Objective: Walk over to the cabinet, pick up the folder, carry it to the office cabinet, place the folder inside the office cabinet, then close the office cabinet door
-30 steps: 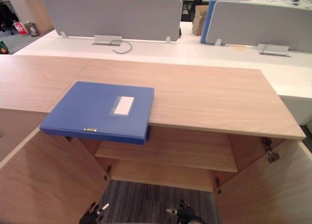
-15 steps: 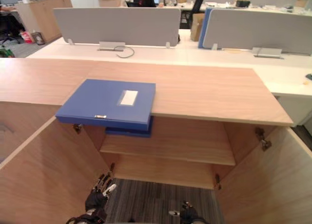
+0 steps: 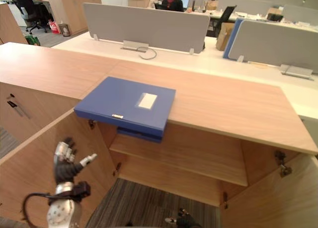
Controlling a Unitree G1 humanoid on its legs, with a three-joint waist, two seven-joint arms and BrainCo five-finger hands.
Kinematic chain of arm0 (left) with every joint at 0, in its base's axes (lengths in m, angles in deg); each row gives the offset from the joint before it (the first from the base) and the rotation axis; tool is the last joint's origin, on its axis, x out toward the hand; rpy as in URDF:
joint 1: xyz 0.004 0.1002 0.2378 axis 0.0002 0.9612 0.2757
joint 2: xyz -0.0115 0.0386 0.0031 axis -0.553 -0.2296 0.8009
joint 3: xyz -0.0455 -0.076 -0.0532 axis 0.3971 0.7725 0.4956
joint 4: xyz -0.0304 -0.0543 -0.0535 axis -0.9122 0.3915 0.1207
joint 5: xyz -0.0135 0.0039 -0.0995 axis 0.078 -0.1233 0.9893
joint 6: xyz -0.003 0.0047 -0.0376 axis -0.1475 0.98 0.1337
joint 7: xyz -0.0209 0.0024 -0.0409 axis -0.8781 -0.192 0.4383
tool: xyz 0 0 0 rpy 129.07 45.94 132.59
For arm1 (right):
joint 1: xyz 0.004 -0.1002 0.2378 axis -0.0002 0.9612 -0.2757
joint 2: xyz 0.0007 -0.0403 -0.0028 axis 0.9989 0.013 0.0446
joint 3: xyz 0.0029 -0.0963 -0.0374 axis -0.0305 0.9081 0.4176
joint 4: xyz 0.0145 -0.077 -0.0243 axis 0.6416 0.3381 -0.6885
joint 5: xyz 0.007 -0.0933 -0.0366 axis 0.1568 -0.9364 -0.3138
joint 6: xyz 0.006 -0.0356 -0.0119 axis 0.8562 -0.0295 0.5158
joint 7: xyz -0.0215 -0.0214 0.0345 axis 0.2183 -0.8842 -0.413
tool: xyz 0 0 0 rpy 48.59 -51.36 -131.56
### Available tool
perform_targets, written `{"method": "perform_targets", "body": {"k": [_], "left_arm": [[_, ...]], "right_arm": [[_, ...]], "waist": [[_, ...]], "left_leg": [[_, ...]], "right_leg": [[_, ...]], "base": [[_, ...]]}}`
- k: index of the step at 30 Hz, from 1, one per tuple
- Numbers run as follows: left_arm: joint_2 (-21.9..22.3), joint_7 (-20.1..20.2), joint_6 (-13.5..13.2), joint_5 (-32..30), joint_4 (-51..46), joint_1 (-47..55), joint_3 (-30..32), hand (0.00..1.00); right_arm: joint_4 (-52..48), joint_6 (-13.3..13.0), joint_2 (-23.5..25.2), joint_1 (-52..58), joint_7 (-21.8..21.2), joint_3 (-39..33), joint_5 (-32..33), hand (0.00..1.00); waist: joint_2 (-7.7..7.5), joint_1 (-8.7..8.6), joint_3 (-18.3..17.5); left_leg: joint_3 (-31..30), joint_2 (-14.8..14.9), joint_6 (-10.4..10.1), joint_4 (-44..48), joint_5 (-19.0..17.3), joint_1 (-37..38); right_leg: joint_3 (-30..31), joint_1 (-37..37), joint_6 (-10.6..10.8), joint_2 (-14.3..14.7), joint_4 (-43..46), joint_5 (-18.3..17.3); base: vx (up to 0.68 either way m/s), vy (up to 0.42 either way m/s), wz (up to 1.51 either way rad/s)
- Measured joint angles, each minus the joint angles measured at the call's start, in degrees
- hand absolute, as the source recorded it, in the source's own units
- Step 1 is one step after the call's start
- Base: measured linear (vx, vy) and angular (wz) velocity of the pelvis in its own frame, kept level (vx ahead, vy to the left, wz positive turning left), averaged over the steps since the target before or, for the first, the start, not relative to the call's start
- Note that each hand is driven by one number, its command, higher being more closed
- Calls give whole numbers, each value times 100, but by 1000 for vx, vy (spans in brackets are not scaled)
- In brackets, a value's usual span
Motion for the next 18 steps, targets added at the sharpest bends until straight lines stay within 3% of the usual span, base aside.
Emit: {"method": "perform_targets", "body": {"k": [1, 4, 7, 12, 18], "left_arm": [[-14, -382, -1, -740, -248, -76, 73, 0], [-41, -940, -1, -2277, -792, -160, 10, 0], [-177, -1200, 2, -3226, -1044, -362, -441, 0], [-688, -1376, -28, -4225, -1089, -724, -1135, 0], [-1426, -1363, -80, -4845, -494, -1106, -1205, 0]], "right_arm": [[-1, -4, 26, 0, 3, 147, -2, 0], [0, -11, 26, -15, 19, 353, -77, 0], [-1, -25, 25, -15, 43, 363, -231, 0], [112, -174, 22, -13, 46, 378, -235, 0], [246, -261, 12, -18, 53, 375, -235, 0]], "waist": [[-9, -5, -15], [8, 3, -26], [25, -18, -41], [62, -124, -216], [65, -148, -359]], "left_leg": [[12, -2, 3, -3, -11, 21], [50, -2, 57, -32, -47, 70], [76, 11, 56, -36, -41, 66], [225, 110, -35, -34, 32, -39], [389, 194, -51, -5, 22, -44]], "right_leg": [[7, 0, 0, 6, 21, 0], [24, -2, -6, -1, 69, -6], [42, -52, -38, 12, 60, -44], [273, -247, -133, 124, -18, -61], [476, -270, -140, 235, -201, 73]], "base": [[-35, 28, -4], [-51, 22, -7], [-64, 12, -12], [-27, 4, -17], [42, -11, -18]]}}
